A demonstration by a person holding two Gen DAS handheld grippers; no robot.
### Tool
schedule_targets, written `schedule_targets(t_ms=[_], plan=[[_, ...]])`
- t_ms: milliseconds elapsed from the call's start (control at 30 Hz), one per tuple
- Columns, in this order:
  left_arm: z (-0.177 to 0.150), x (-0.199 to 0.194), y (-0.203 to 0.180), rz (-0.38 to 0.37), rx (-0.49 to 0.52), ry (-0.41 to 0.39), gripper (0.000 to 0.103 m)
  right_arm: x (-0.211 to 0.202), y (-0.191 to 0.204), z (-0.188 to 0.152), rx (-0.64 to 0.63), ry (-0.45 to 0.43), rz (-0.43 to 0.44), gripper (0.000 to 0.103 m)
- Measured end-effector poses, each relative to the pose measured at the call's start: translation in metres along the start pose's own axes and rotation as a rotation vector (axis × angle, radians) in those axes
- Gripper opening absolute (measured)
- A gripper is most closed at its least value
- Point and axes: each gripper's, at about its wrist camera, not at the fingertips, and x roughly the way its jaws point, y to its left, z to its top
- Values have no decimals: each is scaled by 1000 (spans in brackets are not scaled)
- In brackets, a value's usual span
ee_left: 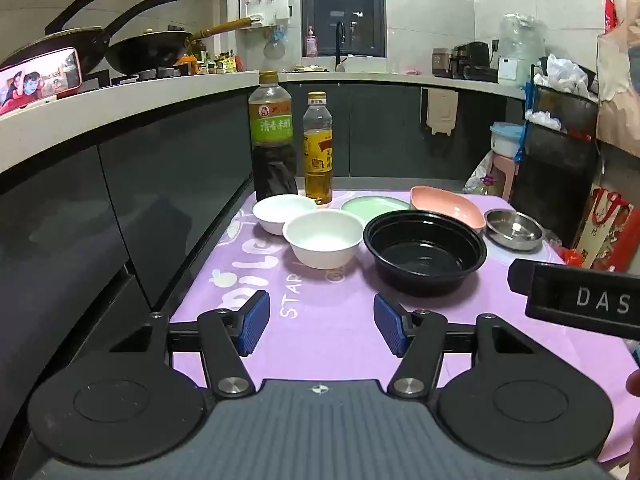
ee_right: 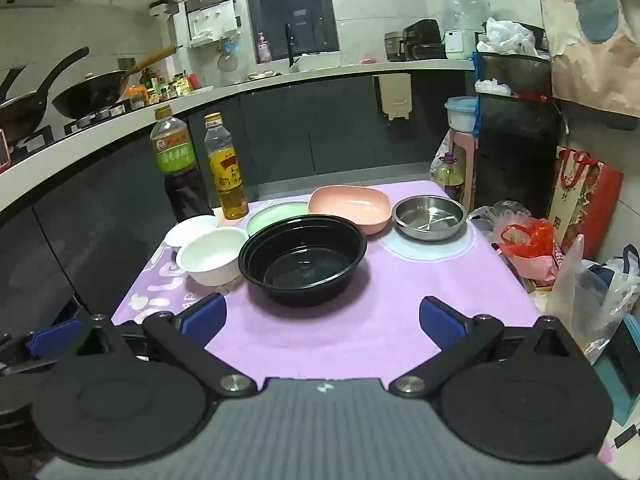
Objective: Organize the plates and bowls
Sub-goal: 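Move both grippers toward the rim of the large black bowl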
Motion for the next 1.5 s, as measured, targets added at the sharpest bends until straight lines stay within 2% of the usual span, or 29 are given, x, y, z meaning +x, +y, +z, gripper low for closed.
schedule_targets(t_ms=[433, 1133, 1233, 1333, 1500], plan=[[-1, 18, -2, 8, -19, 48, 55, 9, 0, -3, -13, 6, -2, 39], [7, 58, 0, 23, -57, 133, 55, 50, -8, 0, -3, 102, -17, 39], [6, 63, 0, 37, -59, 113, 55, 52, -14, 2, 25, 86, -18, 39], [9, 73, -1, 31, -53, 146, 55, 61, -17, 3, 27, 112, -18, 39], [13, 84, -5, 45, -49, 152, 55, 69, -22, 5, 35, 116, -14, 39]])
